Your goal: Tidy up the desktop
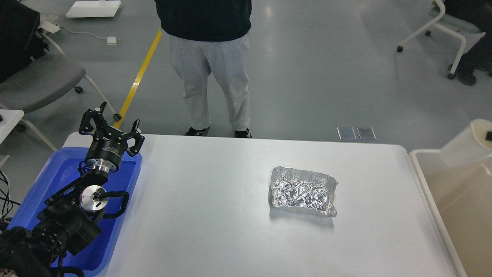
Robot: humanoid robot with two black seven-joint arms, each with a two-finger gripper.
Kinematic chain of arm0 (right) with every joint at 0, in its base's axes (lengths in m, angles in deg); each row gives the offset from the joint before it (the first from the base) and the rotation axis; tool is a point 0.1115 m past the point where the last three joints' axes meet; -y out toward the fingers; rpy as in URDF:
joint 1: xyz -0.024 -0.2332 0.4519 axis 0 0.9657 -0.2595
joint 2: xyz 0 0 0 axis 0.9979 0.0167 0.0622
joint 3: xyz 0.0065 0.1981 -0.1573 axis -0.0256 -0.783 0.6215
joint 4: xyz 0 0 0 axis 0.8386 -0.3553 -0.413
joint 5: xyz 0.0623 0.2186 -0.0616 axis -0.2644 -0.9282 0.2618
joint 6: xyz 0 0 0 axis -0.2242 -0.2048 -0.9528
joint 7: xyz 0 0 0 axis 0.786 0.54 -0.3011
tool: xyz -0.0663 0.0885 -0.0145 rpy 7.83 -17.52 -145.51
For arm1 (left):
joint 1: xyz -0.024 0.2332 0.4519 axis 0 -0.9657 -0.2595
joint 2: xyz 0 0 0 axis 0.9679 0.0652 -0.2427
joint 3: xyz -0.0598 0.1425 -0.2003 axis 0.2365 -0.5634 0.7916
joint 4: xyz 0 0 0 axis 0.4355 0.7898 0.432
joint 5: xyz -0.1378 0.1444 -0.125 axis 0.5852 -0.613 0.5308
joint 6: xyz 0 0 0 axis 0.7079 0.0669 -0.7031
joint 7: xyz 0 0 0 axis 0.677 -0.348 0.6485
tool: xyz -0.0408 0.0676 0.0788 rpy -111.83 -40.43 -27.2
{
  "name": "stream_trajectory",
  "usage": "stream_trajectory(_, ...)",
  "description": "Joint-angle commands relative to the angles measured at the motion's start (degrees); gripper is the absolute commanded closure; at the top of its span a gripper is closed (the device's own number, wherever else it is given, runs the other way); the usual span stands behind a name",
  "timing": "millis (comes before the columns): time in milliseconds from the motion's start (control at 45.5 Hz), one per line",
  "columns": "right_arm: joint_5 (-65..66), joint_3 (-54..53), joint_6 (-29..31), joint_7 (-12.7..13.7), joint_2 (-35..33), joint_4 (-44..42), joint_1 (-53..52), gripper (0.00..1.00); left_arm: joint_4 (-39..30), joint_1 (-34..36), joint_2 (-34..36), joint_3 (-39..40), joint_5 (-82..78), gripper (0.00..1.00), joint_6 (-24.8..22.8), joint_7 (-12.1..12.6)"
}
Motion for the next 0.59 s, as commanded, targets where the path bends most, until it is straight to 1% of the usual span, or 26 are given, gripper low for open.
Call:
stream_trajectory(0, -14.47, -0.23, -2.84, -1.60, 6.41, -14.49, 10.80, 1.00, 0.03, 0.00, -0.01, 0.01, -0.01, 0.00, 0.03, 0.01)
stream_trajectory(110, -18.52, -0.23, -2.93, -1.60, 9.75, -20.56, 13.18, 1.00, 0.03, 0.00, -0.01, 0.01, -0.01, 0.00, 0.03, 0.01)
stream_trajectory(285, -28.19, -0.23, -2.93, -1.52, 14.06, -27.77, 18.97, 1.00, 0.03, 0.00, -0.01, 0.01, -0.01, 0.00, 0.03, 0.01)
stream_trajectory(461, -33.82, -0.31, -3.19, -1.60, 22.49, -39.54, 24.51, 1.00, -0.06, 0.00, -0.01, 0.01, -0.01, 0.00, -0.06, 0.01)
stream_trajectory(571, -37.85, -0.31, -3.28, -1.60, 26.53, -46.75, 28.38, 1.00, 0.03, 0.00, -0.01, 0.01, -0.01, 0.00, 0.03, 0.01)
